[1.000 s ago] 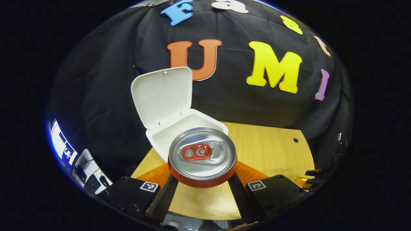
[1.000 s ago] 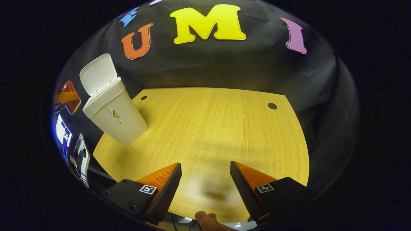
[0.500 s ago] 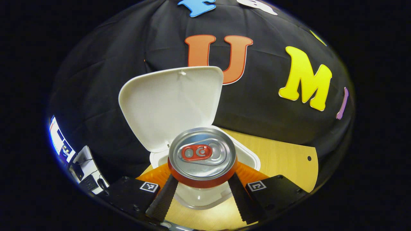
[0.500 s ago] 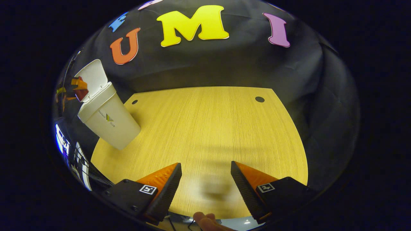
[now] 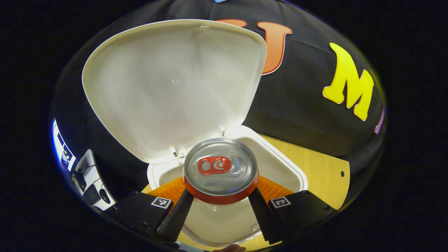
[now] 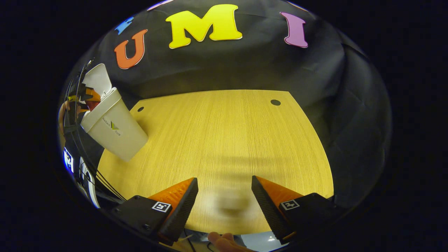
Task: Press the lid of the desktop garbage bin to open it, pick up the crumpled paper on the desktop and throw it into the bin, then pick up the pop can on the desktop and drop it into the bin, and finally close the garbage bin lid.
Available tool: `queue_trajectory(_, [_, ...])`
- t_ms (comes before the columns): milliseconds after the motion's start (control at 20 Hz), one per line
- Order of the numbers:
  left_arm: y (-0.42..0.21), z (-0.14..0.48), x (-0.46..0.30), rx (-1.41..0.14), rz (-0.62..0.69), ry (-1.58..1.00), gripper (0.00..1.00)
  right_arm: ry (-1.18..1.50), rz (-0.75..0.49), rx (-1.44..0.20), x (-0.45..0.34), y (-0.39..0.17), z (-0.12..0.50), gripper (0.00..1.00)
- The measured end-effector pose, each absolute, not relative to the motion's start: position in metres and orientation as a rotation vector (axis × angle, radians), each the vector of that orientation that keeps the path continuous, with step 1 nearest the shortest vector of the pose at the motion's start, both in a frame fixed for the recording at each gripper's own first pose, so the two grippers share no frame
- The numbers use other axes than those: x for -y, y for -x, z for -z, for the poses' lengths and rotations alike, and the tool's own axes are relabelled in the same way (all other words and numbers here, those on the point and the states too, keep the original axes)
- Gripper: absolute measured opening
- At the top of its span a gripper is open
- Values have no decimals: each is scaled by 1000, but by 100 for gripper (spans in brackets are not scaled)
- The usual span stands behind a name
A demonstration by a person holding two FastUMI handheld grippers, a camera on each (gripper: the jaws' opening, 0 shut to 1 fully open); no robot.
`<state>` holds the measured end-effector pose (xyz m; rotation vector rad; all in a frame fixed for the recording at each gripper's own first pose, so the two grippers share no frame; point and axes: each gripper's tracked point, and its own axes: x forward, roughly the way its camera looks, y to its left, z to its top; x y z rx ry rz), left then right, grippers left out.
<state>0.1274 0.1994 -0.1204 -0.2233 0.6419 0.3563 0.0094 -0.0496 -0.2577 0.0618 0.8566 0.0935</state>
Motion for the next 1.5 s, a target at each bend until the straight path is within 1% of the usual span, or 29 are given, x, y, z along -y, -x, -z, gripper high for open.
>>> queue_trajectory(50, [-127, 122, -200, -638, -350, 224, 87, -67, -94, -863, 49, -10, 259, 97])
queue_trajectory(100, [-127, 119, -199, -628, -341, 220, 87, -75, -96, -868, 48, -9, 260, 94])
queue_trajectory(300, [-121, 99, -191, -554, -314, 205, 87, -67, -123, -874, 38, -10, 265, 94])
queue_trajectory(350, [-120, 93, -188, -535, -305, 202, 87, -62, -136, -875, 34, -10, 265, 97])
queue_trajectory(400, [-115, 88, -187, -522, -313, 192, 87, -62, -149, -876, 30, -10, 265, 94])
queue_trajectory(450, [-111, 84, -186, -519, -318, 178, 87, -62, -158, -878, 28, -9, 266, 97])
queue_trajectory(500, [-107, 78, -186, -507, -332, 162, 87, -62, -167, -878, 27, -9, 266, 94])
queue_trajectory(550, [-105, 66, -185, -485, -341, 143, 87, -58, -175, -878, 26, -8, 266, 94])
queue_trajectory(600, [-104, 55, -184, -461, -344, 132, 87, -48, -179, -878, 26, -8, 267, 97])
queue_trajectory(650, [-102, 44, -188, -439, -349, 128, 87, -42, -183, -879, 26, -8, 268, 97])
queue_trajectory(700, [-99, 31, -189, -421, -352, 135, 88, -40, -186, -882, 26, -8, 270, 94])
queue_trajectory(800, [-98, -4, -186, -355, -355, 149, 88, -37, -191, -887, 29, -7, 272, 94])
queue_trajectory(850, [-98, -24, -187, -319, -359, 146, 88, -35, -191, -886, 31, -7, 271, 97])
queue_trajectory(900, [-99, -41, -191, -293, -371, 139, 88, -35, -189, -885, 34, -7, 271, 97])
queue_trajectory(950, [-100, -58, -195, -273, -381, 130, 89, -37, -188, -884, 35, -8, 271, 94])
queue_trajectory(1000, [-103, -73, -199, -251, -389, 127, 89, -39, -187, -883, 37, -9, 270, 97])
queue_trajectory(1100, [-109, -100, -210, -214, -410, 132, 89, -53, -177, -884, 40, -11, 266, 97])
queue_trajectory(1150, [-112, -112, -218, -191, -424, 134, 89, -58, -174, -878, 40, -13, 263, 94])
queue_trajectory(1200, [-118, -121, -227, -176, -444, 138, 89, -59, -175, -866, 40, -15, 258, 97])
queue_trajectory(1300, [-130, -133, -245, -159, -475, 168, 89, -54, -175, -849, 42, -18, 253, 97])
queue_trajectory(1500, [-153, -121, -288, -202, -573, 182, 89, -88, -165, -856, 40, -17, 246, 97])
